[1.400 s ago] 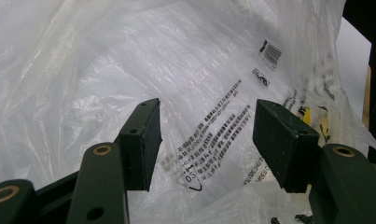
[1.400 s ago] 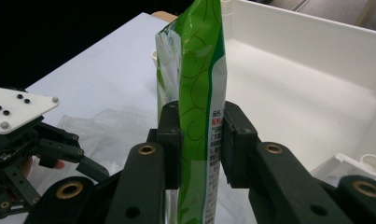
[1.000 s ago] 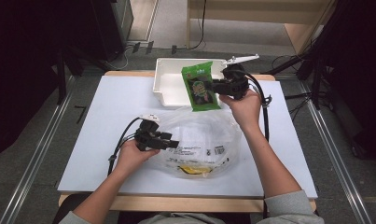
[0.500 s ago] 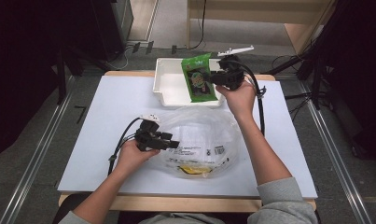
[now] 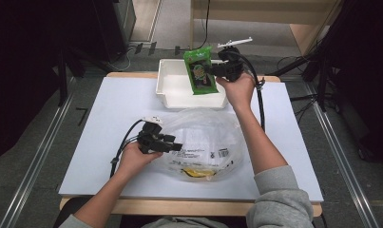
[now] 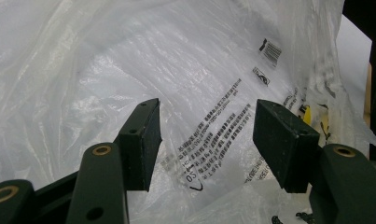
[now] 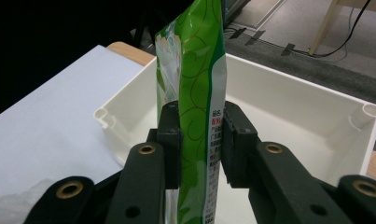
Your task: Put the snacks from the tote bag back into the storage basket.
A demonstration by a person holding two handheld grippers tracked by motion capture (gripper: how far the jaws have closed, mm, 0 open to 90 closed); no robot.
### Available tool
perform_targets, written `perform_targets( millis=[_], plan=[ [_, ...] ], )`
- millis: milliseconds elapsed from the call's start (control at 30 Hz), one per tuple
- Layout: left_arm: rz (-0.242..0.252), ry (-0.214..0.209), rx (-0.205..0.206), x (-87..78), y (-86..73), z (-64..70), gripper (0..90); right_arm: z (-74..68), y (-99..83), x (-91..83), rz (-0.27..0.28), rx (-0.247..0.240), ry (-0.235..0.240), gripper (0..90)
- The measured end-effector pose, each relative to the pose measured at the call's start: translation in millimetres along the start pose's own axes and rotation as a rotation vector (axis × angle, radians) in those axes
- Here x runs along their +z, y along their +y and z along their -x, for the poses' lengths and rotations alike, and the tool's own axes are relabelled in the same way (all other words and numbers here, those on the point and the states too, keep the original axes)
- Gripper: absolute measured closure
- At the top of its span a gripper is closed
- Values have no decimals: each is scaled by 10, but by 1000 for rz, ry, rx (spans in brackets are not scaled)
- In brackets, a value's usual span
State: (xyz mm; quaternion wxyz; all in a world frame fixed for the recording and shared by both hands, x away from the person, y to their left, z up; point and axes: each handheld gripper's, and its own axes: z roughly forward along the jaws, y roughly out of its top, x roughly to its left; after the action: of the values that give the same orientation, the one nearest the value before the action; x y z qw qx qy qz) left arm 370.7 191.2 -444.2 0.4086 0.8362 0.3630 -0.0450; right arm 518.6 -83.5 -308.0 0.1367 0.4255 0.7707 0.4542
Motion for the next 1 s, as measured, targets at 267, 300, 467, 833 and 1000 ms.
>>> perform_targets(
  millis=[267, 300, 467, 833, 1000],
  plan=[
    [-5, -9, -12, 10, -4, -16, 427, 98, 77, 184, -2, 21, -21, 738],
    [-5, -9, -10, 9, -4, -15, 427, 119, 81, 216, 1, 31, -17, 738],
    [-3, -12, -9, -4, 1, -25, 427, 206, 96, 396, 1, 79, -16, 738],
    [-7, -19, -8, 15, -2, -14, 427, 329, 97, 749, -18, 69, -107, 737],
    [-18, -23, 2, 33, 0, -7, 426, 327, 78, 908, -16, 64, -143, 736]
  ],
)
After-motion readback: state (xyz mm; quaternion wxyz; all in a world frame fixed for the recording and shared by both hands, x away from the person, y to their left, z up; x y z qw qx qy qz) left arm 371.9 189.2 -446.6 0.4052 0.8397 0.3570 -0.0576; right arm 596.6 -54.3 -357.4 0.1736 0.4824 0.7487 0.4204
